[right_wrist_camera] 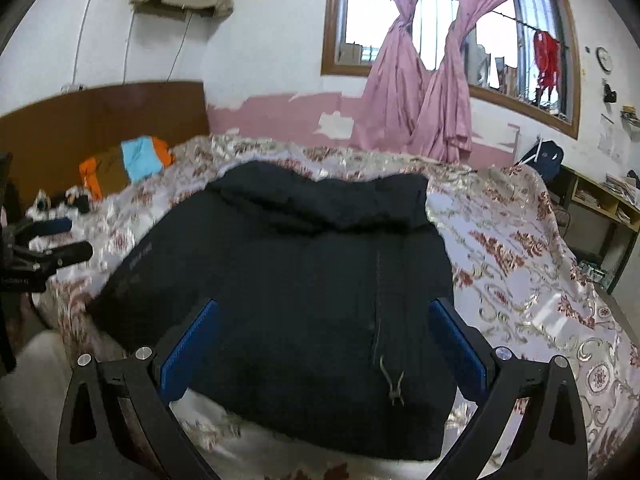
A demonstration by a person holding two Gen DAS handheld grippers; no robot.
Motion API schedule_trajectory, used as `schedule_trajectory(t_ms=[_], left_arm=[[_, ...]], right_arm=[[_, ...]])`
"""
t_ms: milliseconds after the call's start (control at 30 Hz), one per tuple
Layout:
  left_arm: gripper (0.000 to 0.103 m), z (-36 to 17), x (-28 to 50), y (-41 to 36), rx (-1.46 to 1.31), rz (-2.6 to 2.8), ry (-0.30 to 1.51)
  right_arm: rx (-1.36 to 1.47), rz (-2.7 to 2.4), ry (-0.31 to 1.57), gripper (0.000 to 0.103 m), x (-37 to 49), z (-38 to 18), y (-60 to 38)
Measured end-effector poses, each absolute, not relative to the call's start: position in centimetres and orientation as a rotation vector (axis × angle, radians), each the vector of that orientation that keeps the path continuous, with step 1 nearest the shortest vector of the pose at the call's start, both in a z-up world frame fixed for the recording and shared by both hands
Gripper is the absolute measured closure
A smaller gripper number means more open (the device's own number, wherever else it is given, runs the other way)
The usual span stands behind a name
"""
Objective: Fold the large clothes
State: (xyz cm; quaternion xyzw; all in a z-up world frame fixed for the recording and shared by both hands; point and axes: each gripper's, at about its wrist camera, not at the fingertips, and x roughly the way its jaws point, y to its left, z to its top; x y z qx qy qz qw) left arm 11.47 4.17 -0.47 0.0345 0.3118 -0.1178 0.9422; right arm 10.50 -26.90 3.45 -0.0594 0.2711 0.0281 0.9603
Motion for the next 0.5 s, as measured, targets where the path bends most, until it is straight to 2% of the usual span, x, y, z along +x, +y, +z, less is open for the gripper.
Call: schedule_trajectory(t_ms=[233, 333, 500], left_arm=[[0.000, -4.5, 10.5, 3.1, 0.162, -0.280, 0.778], [0.000, -6.7, 11.0, 2.6, 0.214, -0.304, 0.899], [0.000, -9.5, 11.7, 2.8, 0.268, -0.251, 1.009]], right_arm=[[-0.172, 0.103, 0.740, 0.002, 10.6, -1.0, -26.8], [-0.301, 0.079, 0.842, 0.002, 10.9, -3.5, -25.8], [-0.427, 0.045, 0.893, 0.002, 10.8, -5.5, -24.7]])
